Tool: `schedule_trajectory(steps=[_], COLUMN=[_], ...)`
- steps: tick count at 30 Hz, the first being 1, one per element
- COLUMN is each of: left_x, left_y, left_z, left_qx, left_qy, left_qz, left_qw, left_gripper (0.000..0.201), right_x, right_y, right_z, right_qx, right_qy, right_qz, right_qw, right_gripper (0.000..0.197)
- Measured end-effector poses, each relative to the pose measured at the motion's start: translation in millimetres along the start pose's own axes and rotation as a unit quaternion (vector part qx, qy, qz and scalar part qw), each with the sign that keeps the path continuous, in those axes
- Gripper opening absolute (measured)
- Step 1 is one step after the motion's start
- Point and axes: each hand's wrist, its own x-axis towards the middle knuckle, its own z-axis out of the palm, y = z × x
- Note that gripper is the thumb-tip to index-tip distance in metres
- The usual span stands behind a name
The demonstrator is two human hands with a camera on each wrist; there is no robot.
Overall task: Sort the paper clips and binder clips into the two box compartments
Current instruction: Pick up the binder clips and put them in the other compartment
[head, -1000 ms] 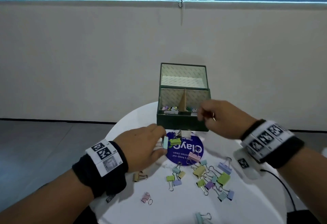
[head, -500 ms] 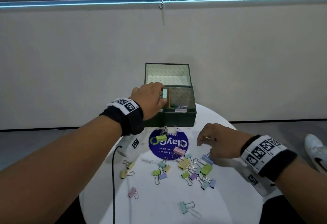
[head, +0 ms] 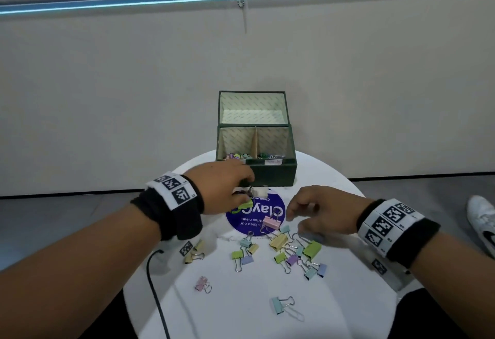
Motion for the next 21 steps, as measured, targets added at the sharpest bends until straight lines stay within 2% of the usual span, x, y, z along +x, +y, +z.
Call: schedule_trajectory(steps=[2, 4, 7, 10, 13, 17, 19, 21], left_x=[4, 6, 5, 1, -6, -14, -14, -14], left_y=[0, 1, 4, 4, 1, -10, -17, -22], left_z=[10, 16, 21, 22, 22, 14, 9, 3], left_qx=[-0.013, -0.005, 0.003, -0.024, -0.063, -0.208, -0.314, -0.396], left_qy=[-0.034, -0.059, -0.096, -0.093, -0.092, -0.043, -0.017, -0.022], left_qz=[-0.006, -0.005, 0.009, 0.005, 0.008, -0.009, -0.026, -0.035], left_qw=[0.999, 0.998, 0.995, 0.995, 0.994, 0.977, 0.949, 0.918], left_gripper=[0.058, 0.060, 0.045, 0.029, 0.021, 0.022, 0.031, 0.035], right_x=[2, 6, 9, 9, 8, 9, 8, 8], right_y=[-7, -13, -18, -16, -14, -12, -12, -13], right_z=[2, 6, 9, 10, 10, 10, 10, 10], right_qx=[-0.013, -0.039, -0.053, -0.053, -0.060, -0.062, -0.049, -0.038], right_qy=[0.001, 0.004, 0.005, 0.003, 0.025, 0.048, 0.054, 0.064], right_qz=[0.003, 0.005, 0.002, -0.001, 0.001, -0.007, -0.007, -0.004], right_qw=[1.000, 0.999, 0.999, 0.999, 0.998, 0.997, 0.997, 0.997], right_gripper=[0.021, 0.023, 0.020, 0.009, 0.003, 0.013, 0.015, 0.020])
